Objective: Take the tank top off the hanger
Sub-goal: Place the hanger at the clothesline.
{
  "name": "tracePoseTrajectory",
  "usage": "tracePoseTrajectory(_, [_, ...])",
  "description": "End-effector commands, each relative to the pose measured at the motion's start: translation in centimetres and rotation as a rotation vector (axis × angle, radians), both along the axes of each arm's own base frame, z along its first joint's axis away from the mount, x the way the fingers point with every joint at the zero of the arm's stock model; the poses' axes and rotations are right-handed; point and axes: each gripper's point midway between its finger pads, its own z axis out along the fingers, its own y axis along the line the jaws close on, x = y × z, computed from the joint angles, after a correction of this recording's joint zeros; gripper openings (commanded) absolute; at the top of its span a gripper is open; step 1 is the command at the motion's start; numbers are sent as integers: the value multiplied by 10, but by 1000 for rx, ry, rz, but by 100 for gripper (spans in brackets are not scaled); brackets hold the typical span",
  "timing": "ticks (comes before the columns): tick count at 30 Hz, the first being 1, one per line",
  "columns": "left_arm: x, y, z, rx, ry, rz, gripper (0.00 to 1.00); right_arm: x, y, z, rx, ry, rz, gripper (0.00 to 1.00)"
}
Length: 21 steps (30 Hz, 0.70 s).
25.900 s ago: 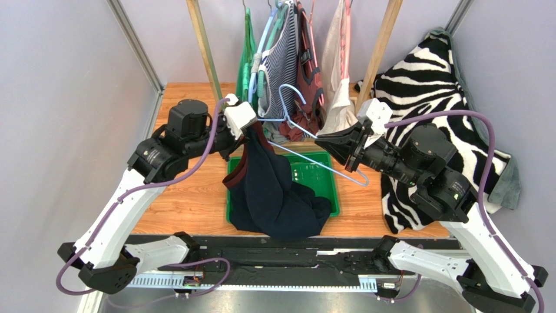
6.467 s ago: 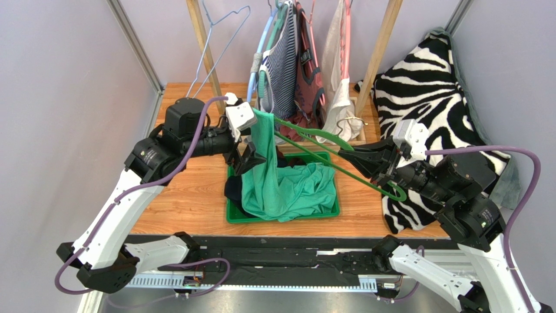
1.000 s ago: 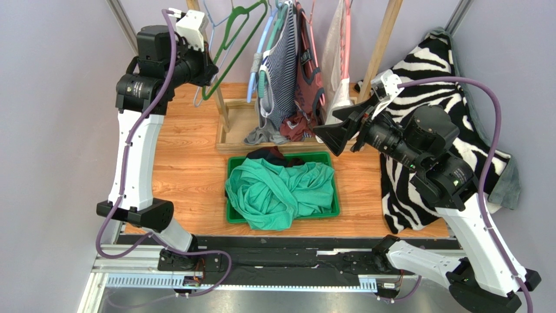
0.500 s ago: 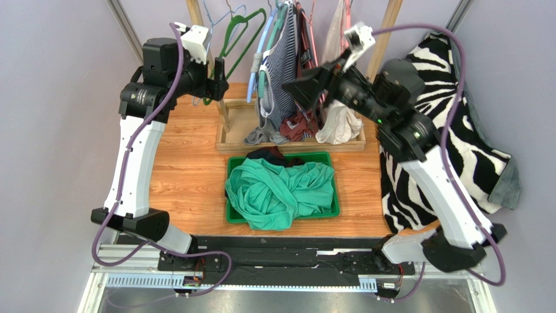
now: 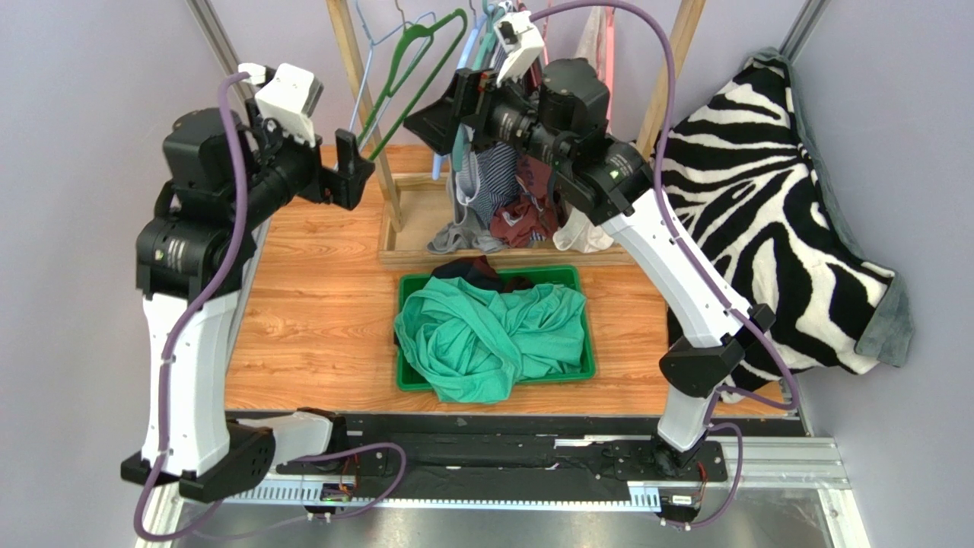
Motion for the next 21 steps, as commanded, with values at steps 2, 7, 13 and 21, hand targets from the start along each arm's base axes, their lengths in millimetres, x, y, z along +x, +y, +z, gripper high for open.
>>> tracePoseTrajectory(2, [-20, 5, 11, 32, -72, -23, 98, 1, -21, 7, -19, 34, -190, 100])
tracePoseTrajectory(7, [-31, 10, 20, 42, -112, -12, 98, 12, -47, -13, -124, 71, -348, 100])
tracePoseTrajectory(13, [-44, 17, 26, 50, -147, 5, 98, 29, -84, -32, -162, 152, -445, 100])
tracePoseTrajectory(21, [-58, 23, 24, 69, -173, 13, 99, -33, -68, 46, -23, -107, -333, 100])
